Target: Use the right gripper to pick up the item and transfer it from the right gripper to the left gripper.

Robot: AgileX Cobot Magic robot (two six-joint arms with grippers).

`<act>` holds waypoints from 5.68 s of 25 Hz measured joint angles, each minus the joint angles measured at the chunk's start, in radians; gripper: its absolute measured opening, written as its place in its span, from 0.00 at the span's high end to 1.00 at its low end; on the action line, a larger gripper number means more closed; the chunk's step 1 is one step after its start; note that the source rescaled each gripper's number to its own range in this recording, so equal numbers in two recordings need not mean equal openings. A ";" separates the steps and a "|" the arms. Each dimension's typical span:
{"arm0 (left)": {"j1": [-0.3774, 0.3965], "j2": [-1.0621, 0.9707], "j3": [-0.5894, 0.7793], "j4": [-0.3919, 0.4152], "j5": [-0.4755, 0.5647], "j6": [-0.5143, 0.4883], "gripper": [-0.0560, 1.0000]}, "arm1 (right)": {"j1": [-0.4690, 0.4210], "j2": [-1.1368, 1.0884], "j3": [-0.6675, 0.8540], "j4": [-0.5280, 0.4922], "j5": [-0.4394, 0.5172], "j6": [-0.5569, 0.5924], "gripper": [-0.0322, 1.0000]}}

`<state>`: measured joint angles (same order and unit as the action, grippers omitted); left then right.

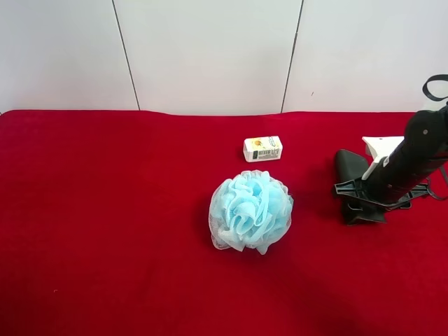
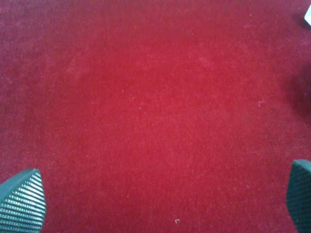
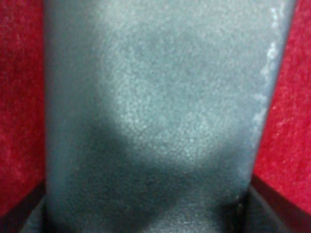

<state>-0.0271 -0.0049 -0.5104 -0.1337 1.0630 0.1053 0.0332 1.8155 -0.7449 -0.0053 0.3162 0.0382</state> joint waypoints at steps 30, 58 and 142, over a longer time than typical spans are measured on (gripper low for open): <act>0.000 0.000 0.000 0.000 0.000 0.000 0.00 | 0.380 -0.194 -0.080 0.059 0.020 -0.181 0.87; 0.000 0.000 0.000 0.000 0.000 0.000 0.00 | 0.716 -0.194 -0.228 0.059 -0.366 -0.370 0.92; 0.005 1.227 -0.194 -1.593 -0.371 1.490 0.92 | 0.834 -0.093 -0.277 0.061 -0.578 -0.217 0.97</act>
<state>-0.0219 1.2219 -0.7048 -1.7271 0.6920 1.5951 0.8674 1.7228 -1.0223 0.0561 -0.2613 -0.1785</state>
